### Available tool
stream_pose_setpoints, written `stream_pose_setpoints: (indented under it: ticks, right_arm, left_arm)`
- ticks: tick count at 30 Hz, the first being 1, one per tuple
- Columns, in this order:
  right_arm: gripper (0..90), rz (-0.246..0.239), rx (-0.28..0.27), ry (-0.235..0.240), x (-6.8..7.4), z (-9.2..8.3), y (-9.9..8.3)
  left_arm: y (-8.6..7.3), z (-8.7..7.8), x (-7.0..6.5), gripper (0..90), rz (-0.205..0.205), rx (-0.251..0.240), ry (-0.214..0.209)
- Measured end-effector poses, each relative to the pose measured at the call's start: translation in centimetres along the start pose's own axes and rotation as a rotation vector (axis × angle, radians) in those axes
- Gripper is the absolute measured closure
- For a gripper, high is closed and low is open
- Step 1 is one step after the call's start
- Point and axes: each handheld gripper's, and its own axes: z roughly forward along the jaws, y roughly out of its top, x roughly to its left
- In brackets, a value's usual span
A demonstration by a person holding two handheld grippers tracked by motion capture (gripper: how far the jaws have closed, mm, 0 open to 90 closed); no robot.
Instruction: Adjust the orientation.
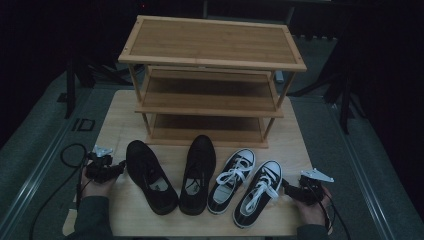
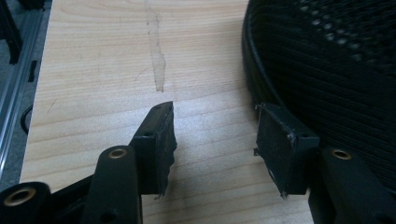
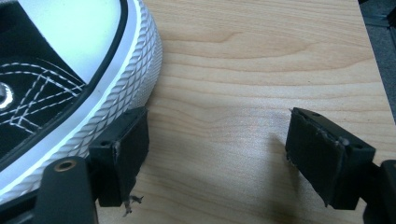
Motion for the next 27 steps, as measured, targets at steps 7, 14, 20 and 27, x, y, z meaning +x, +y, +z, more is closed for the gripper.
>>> stream_pose_setpoints:
  ticks: [7, 14, 20, 27]
  right_arm:
    - [21.2, 0.001, 0.0, -0.002, 0.0, 0.0, 0.0]
    - [21.2, 0.004, -0.001, -0.003, 0.1, 0.0, 0.0]
    - [21.2, 0.004, 0.0, -0.003, 0.1, 0.0, 0.0]
    - [21.1, 0.006, 0.001, -0.003, 0.1, -0.1, -0.1]
  left_arm:
    - [0.3, -0.3, 0.3, 58.2, 0.019, 0.02, -0.051]
    - [0.8, -1.2, 0.4, 79.2, 0.07, 0.024, -0.088]
    - [1.2, -1.5, 0.1, 90.0, 0.112, 0.025, -0.107]
    - [1.0, -1.2, -0.1, 90.0, 0.122, 0.042, -0.104]
